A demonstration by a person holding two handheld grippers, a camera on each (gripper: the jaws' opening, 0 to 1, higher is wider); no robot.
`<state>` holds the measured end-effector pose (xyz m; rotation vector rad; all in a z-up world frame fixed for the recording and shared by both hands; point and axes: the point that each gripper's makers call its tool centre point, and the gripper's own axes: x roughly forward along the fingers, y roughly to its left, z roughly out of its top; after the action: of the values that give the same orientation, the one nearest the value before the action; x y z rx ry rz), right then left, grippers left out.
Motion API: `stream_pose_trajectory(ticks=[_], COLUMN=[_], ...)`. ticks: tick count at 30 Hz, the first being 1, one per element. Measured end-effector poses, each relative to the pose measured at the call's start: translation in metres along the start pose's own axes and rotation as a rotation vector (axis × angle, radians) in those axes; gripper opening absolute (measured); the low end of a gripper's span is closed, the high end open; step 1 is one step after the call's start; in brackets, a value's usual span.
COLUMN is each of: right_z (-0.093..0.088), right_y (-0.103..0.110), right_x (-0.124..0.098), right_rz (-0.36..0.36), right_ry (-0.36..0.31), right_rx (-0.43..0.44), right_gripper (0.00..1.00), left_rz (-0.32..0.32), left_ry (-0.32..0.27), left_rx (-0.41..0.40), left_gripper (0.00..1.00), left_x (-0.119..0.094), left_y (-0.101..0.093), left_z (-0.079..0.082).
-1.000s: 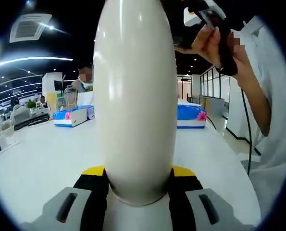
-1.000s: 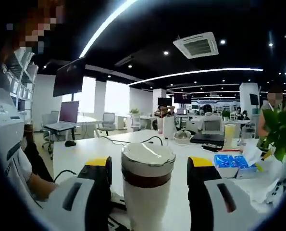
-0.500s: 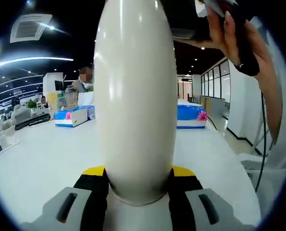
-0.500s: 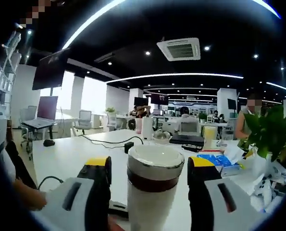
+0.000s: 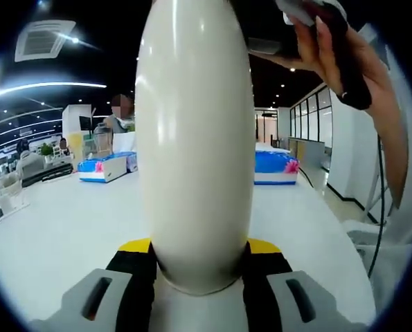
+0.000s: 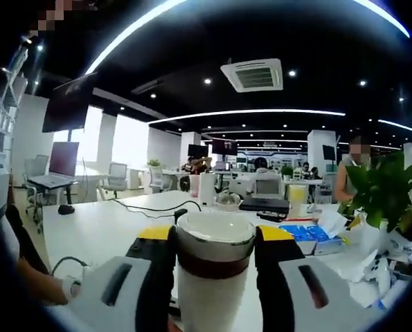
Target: Grasp the water cup twist off the cup lid place the cup lid on the table
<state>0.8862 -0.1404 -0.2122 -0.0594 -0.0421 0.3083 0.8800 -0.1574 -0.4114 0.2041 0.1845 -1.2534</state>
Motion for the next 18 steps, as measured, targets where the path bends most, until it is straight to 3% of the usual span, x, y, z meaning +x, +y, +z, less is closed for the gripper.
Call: stream_pose_trajectory(ticks=[12, 18], right_z=[-0.0012, -0.0014], right_y=[0.0013, 0.0037], right_x=[-0.0002, 0.0007], right_rz=[0.097, 0.203], right_ry=[0.002, -0.007], right_rx=[0.024, 0.043], right_gripper=[0.47, 0.46], left_rz=[-0.003, -0.004], left_ry=[-0.001, -0.002], left_rx=[-0.002, -0.003], left_gripper=[0.50, 0.50], left_x=[-0.0006, -0.0008], left_y=[-0.0004, -0.0003], left_z=[-0.0002, 0.0000])
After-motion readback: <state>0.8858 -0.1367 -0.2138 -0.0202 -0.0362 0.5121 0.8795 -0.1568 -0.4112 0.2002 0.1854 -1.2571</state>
